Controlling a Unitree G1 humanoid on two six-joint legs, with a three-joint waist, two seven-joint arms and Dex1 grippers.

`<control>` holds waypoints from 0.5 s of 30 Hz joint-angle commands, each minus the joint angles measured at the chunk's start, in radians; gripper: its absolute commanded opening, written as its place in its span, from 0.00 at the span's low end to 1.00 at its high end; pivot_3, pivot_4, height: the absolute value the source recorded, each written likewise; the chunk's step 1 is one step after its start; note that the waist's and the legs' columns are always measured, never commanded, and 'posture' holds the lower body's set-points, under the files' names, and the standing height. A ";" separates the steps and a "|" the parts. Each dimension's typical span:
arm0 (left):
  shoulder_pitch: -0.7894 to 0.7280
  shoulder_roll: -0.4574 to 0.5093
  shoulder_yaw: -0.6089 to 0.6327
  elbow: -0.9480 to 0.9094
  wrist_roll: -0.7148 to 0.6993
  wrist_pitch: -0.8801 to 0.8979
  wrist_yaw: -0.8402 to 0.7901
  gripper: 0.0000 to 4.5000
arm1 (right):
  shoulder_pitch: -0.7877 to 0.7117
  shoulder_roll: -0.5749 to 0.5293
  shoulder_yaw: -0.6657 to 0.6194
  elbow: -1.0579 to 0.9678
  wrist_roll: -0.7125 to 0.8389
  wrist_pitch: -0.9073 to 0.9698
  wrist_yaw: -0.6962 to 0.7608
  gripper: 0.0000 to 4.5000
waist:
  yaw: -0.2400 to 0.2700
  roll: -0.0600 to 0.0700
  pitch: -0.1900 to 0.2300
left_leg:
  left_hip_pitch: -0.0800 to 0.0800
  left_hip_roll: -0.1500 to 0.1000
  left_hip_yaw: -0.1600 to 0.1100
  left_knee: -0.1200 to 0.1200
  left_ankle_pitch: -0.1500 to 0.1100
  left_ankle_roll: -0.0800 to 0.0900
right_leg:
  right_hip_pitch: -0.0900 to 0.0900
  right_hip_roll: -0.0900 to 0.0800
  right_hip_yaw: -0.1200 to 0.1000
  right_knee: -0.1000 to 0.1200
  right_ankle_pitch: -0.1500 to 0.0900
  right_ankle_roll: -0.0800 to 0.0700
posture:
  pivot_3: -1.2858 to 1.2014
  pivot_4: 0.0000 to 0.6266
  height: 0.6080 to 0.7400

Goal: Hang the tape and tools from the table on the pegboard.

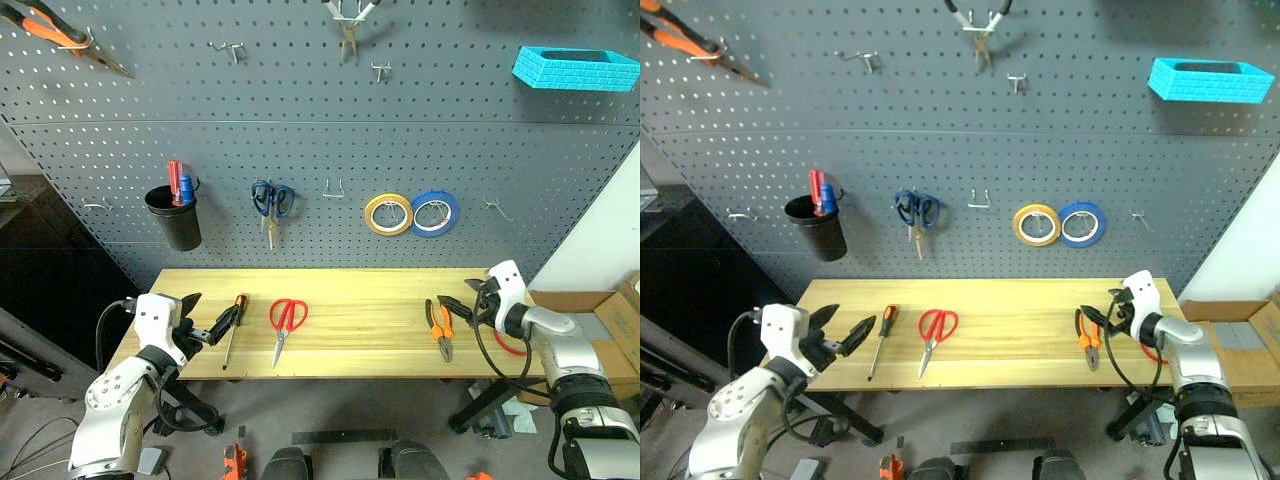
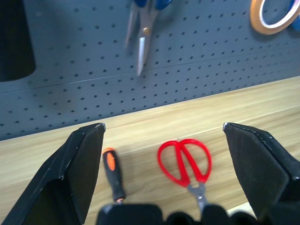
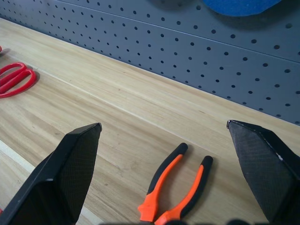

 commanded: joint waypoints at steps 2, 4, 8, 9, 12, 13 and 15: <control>0.011 0.012 0.031 -0.073 -0.033 0.018 -0.005 0.96 | 0.013 -0.019 -0.022 -0.070 0.025 0.014 0.006 1.00 | 0.000 0.000 0.000 | 0.000 0.000 0.000 0.000 0.000 0.000 | 0.000 0.000 0.000 0.000 0.000 0.000 | 0.51 0.00 1.00; 0.018 0.017 0.033 -0.084 -0.031 0.025 -0.004 0.96 | 0.022 -0.020 -0.024 -0.085 0.027 0.021 0.005 1.00 | 0.000 0.000 0.001 | 0.000 0.000 0.000 0.000 0.000 0.000 | 0.000 0.000 0.000 0.000 0.000 0.000 | 0.51 0.01 1.00; 0.029 0.022 0.036 -0.096 -0.035 0.036 -0.001 0.96 | 0.030 -0.021 -0.024 -0.099 0.028 0.033 0.004 1.00 | 0.000 -0.001 0.003 | 0.000 0.000 0.000 0.000 -0.001 -0.001 | -0.001 0.000 0.000 0.000 0.000 0.000 | 0.51 0.01 1.00; 0.030 0.022 0.036 -0.097 -0.036 0.037 -0.001 0.96 | 0.031 -0.021 -0.024 -0.100 0.028 0.034 0.004 1.00 | 0.000 -0.002 0.004 | 0.000 0.000 0.000 0.000 -0.001 -0.001 | -0.002 0.000 0.000 0.000 0.000 0.000 | 0.51 0.01 1.00; 0.041 0.021 0.025 -0.117 -0.042 0.048 -0.009 0.96 | 0.028 -0.023 -0.024 -0.101 0.029 0.040 0.003 1.00 | 0.000 -0.004 0.005 | 0.000 0.000 0.000 0.001 -0.001 -0.001 | -0.002 0.000 0.000 0.000 0.000 0.000 | 0.51 0.02 1.00; 0.044 0.021 0.021 -0.121 -0.042 0.051 -0.011 0.96 | 0.027 -0.024 -0.024 -0.101 0.030 0.041 0.002 1.00 | 0.000 -0.004 0.006 | 0.000 0.000 0.000 0.001 -0.001 -0.001 | -0.002 0.000 0.000 0.000 0.000 0.000 | 0.51 0.02 1.00; 0.050 0.021 0.014 -0.128 -0.038 0.052 -0.014 0.96 | 0.030 -0.026 -0.025 -0.105 0.030 0.044 0.002 1.00 | 0.000 -0.006 0.009 | 0.000 0.000 0.000 0.001 -0.001 -0.001 | -0.003 0.000 0.000 0.000 0.000 0.000 | 0.51 0.03 1.00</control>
